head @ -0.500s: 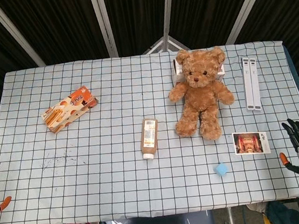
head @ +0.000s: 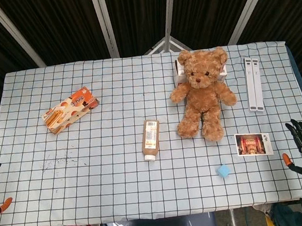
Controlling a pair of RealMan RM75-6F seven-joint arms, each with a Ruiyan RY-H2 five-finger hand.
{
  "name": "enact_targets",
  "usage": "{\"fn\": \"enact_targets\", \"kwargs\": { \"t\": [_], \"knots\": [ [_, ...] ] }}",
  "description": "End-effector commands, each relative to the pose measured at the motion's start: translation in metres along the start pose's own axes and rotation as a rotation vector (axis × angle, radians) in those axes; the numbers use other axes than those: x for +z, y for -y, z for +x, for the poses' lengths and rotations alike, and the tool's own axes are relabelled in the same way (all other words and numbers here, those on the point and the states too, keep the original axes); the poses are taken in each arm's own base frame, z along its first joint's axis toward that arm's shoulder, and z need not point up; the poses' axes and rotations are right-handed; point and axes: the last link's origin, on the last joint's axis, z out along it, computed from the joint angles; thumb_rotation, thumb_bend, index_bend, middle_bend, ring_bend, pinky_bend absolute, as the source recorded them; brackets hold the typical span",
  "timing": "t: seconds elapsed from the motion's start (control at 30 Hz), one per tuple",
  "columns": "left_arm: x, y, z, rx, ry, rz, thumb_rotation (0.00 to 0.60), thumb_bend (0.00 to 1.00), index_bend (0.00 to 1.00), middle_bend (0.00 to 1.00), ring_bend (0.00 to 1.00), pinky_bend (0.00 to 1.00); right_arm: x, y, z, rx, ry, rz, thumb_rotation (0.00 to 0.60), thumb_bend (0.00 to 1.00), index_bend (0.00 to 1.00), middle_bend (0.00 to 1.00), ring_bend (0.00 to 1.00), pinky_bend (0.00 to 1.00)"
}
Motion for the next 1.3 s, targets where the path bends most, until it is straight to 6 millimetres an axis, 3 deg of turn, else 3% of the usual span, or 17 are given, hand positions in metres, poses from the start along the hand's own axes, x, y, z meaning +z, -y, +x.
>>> {"fn": "enact_targets", "kwargs": {
  "t": [0.03, 0.23, 0.5, 0.7, 0.9, 1.1, 1.3],
  "knots": [
    [0.003, 0.001, -0.002, 0.000, 0.011, 0.008, 0.600, 0.24, 0.14, 0.00, 0.00, 0.03, 0.004, 0.003, -0.003, 0.084, -0.032, 0.020, 0.600, 0.40, 0.00, 0.04, 0.06, 0.00],
    [0.004, -0.003, -0.003, -0.002, 0.020, -0.004, 0.600, 0.24, 0.14, 0.00, 0.00, 0.03, 0.026, 0.008, -0.015, 0.382, 0.027, 0.033, 0.600, 0.40, 0.00, 0.04, 0.06, 0.00],
    [0.010, 0.001, -0.003, -0.003, 0.023, 0.030, 0.600, 0.24, 0.14, 0.00, 0.00, 0.03, 0.100, 0.017, -0.017, 0.671, 0.161, -0.060, 0.600, 0.40, 0.00, 0.07, 0.06, 0.00],
    [0.016, 0.000, -0.008, 0.018, 0.040, 0.039, 0.600, 0.24, 0.15, 0.00, 0.00, 0.03, 0.150, 0.027, -0.023, 0.696, 0.255, -0.132, 0.600, 0.40, 0.04, 0.09, 0.06, 0.00],
    [0.019, -0.001, -0.011, 0.034, 0.048, 0.054, 0.600, 0.24, 0.15, 0.00, 0.00, 0.03, 0.187, 0.041, -0.035, 0.662, 0.299, -0.170, 0.600, 0.40, 0.07, 0.12, 0.08, 0.00],
    [0.022, 0.001, -0.012, 0.044, 0.045, 0.079, 0.600, 0.24, 0.15, 0.00, 0.00, 0.03, 0.219, 0.050, -0.043, 0.650, 0.321, -0.220, 0.600, 0.40, 0.10, 0.15, 0.11, 0.00],
    [0.026, 0.001, -0.013, 0.036, 0.047, 0.091, 0.600, 0.24, 0.15, 0.00, 0.00, 0.03, 0.238, 0.056, -0.047, 0.641, 0.306, -0.252, 0.600, 0.40, 0.25, 0.28, 0.23, 0.00]
  ]
}}
